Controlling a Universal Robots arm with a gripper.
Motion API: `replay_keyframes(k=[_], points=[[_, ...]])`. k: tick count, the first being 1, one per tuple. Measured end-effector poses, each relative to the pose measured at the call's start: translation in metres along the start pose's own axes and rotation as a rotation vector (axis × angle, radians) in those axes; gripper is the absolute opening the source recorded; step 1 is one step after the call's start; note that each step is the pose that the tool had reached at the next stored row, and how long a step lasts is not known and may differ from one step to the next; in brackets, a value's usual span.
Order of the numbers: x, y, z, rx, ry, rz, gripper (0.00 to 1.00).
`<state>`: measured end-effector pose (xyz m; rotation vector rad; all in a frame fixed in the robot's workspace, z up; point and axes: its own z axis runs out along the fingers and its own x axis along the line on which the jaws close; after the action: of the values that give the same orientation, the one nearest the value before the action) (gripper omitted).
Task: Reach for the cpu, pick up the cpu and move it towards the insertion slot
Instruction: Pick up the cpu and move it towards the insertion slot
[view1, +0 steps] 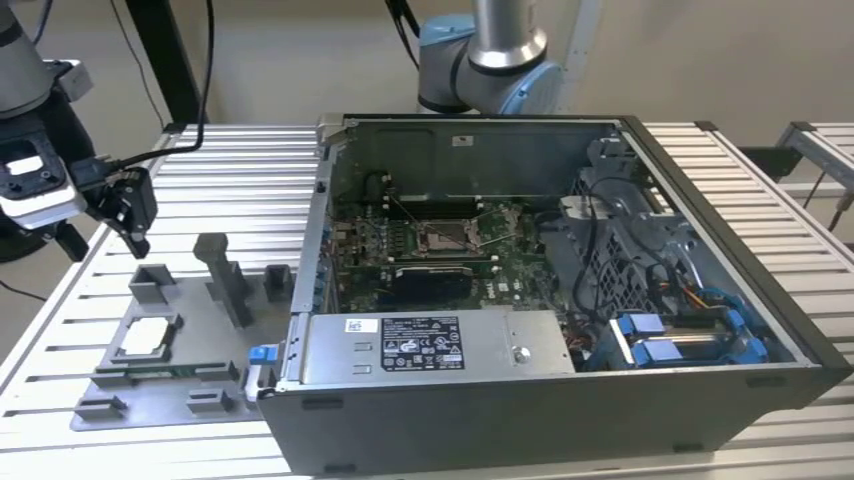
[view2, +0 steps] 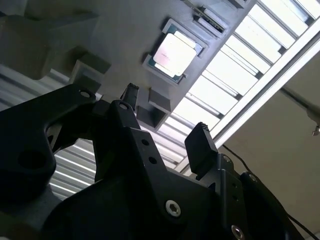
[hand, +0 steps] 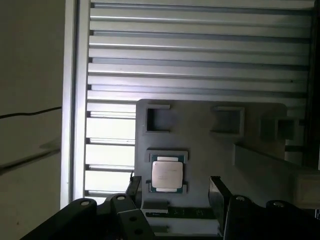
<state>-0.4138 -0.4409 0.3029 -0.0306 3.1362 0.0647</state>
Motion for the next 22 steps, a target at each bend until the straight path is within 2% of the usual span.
replay_keyframes(k=[11,22], points=[[0.0000,-0.0001,0.0019,-0.0002,-0.0002,0.000,1.00],[0.0000,-0.0010,0.0090,-0.0001,0.0000,0.000,1.00]])
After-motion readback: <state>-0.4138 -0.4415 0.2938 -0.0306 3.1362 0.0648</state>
